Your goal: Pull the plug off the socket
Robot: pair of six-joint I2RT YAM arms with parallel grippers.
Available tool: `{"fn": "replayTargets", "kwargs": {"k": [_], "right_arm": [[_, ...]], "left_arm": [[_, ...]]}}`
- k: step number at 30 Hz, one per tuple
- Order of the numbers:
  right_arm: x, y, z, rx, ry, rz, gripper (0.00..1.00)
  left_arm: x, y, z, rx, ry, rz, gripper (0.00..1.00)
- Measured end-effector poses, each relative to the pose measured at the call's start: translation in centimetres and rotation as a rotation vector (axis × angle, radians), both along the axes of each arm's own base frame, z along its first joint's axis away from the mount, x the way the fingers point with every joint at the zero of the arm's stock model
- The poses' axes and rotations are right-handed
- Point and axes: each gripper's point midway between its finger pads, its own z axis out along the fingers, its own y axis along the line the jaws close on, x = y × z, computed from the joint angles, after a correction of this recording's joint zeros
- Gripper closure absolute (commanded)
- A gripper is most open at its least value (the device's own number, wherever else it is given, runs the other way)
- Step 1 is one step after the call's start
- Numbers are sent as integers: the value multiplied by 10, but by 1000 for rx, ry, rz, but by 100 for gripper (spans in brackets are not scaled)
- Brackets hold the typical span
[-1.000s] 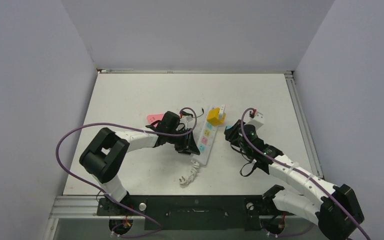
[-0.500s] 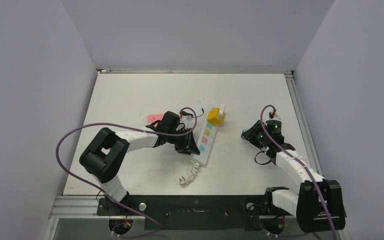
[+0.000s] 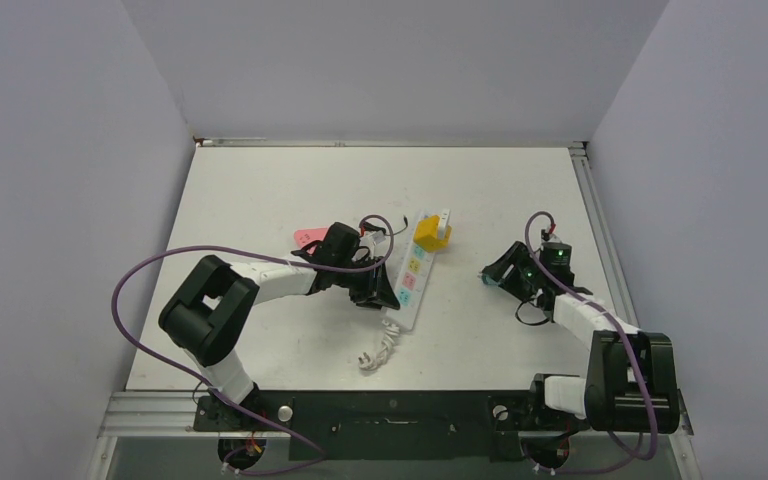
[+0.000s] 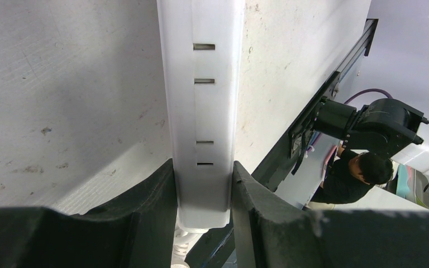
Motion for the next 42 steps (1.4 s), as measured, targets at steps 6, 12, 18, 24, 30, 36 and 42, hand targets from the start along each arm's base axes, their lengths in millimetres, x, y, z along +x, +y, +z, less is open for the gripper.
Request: {"fn": "replayTargets", "kwargs": {"k": [6,12,18,24,30,36,42], "right_arm": [[-1,-6,-2,-8,4,-15,25],[-3,-13,1,-43,2,-46,4],[2,-14,34,-68,-59,-50,2],[19,24,82,-89,-149,43,2],[37,75,123,-64,-224,127,5],[58,108,125,-77,-210,170,12],[74,119,109,-108,-170,176,19]], "left_arm": [[0,0,0,0,0,0,100],[0,0,0,1,0,0,100],[0,0,0,3,-1,0,100],[-1,-1,-1,4,-1,-1,100],[-2,-2,-1,6,-1,-3,100],[-2,-2,-1,7,-2,-3,100],[-3,-2,-1,8,-2,-3,100]]}}
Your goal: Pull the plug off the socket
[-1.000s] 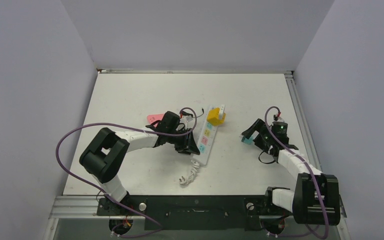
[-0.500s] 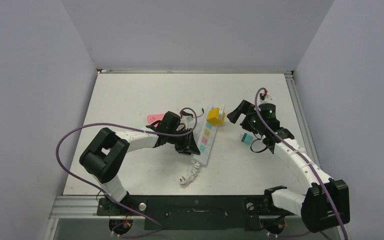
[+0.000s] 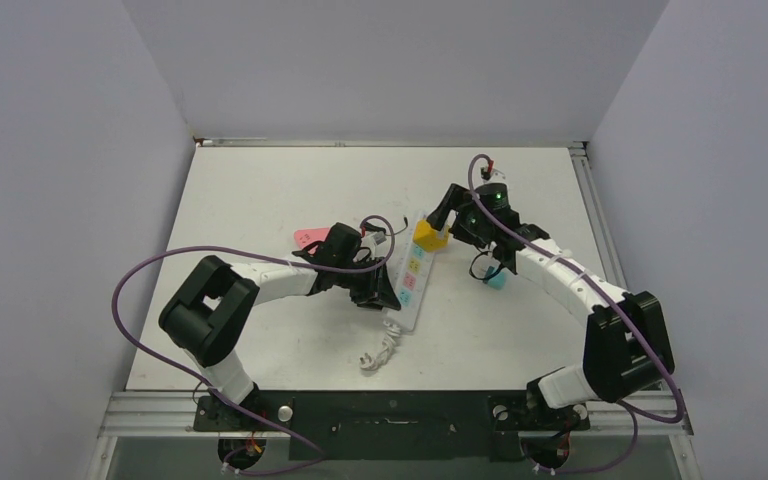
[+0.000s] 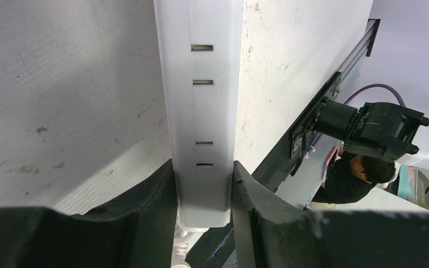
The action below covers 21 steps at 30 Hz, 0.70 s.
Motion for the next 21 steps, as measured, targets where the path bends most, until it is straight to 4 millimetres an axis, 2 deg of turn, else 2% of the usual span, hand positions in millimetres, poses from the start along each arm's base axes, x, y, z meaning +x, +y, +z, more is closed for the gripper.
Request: {"fn": "replayTargets", "kwargs": {"k": [4,11,17,21], "right_arm": [[3,-1,-10,-26,16,-16,23],[4,-11,-11,-54,5,-63,25],[-4,-28,-20,-51,23,-106,30],[-8,-40,-28,-45,41,-135,30]], "left_arm": [[0,0,0,2,0,1,100],[0,0,0,3,0,1,100],[1,0,0,3,0,1,100],[1,0,1,3,0,1,100]]}}
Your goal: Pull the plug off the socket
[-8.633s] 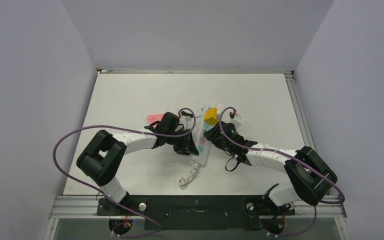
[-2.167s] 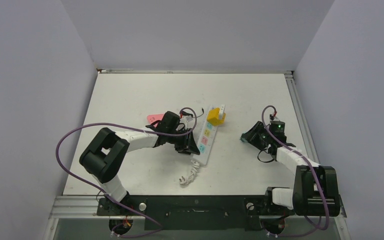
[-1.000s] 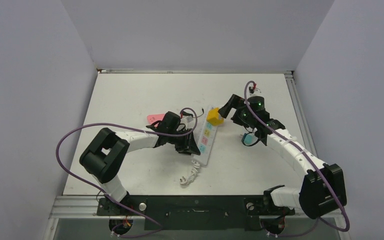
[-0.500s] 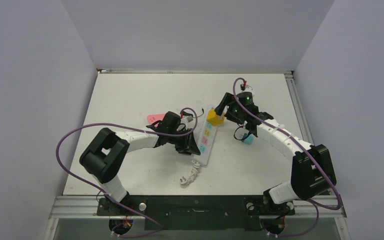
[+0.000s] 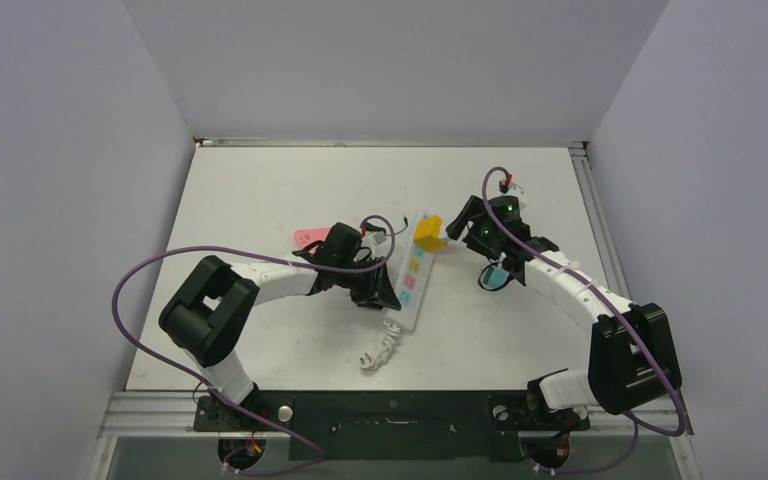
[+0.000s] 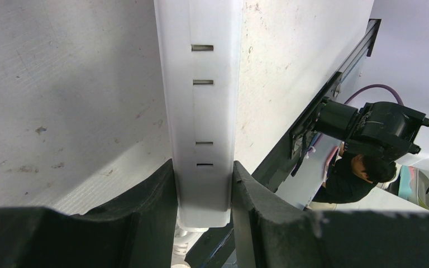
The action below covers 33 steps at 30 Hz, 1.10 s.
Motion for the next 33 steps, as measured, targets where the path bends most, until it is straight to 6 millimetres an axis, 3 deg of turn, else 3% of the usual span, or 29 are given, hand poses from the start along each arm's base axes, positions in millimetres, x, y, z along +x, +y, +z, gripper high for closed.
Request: {"fn": "replayTargets", "kwargs": {"k": [5,10,15,23,25,30,33], "right_arm": [[-1,1,1,34,-5,10,29],[8,11,17,121,-56,54,31],[16,19,27,189,-94,84,40],[11,24,17,226,-71,100,56],[12,25,18,230,-75,100,65],[9,25,6,236,-61,98,82],[8,27,5,257,-62,95,88]], "left_arm": [[0,0,0,0,0,0,100],[0,0,0,0,1,0,100],[0,0,0,0,1,0,100],[0,0,0,0,1,0,99],[0,0,0,1,1,0,83],[1,1,-1,14,-8,1,26],[2,6,-5,46,-12,4,12]]}}
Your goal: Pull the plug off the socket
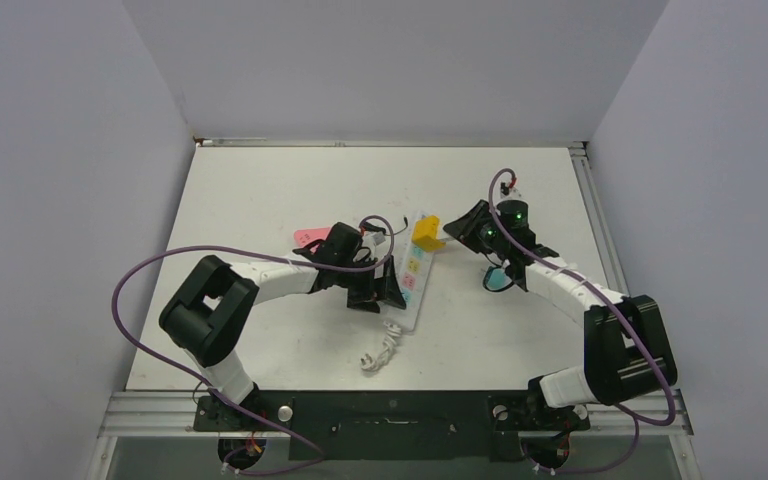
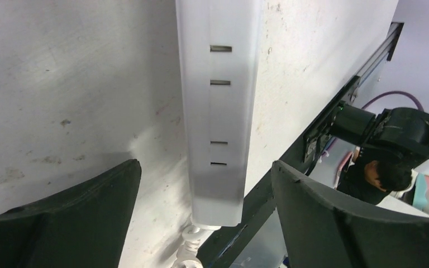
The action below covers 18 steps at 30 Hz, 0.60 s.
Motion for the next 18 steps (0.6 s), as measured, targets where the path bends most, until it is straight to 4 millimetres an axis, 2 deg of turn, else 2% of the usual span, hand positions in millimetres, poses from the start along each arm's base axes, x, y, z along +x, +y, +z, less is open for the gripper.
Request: {"fn": "replayTargets", "kwargs": {"k": [5,12,15,18], "right_arm": [[-1,0,-2,12,-16,1,91],[-13,-1,-3,17,-18,13,92],[-18,-2,-4,15,-15,18,92],[-24,-3,-6,13,-10,20,92]], "left_arm": [[12,6,4,32,-30,5,5],[67,12,37,31,-179,56,3],[78,7,47,22,-217,50,3],[81,1,43,27,-218,37,3]]}}
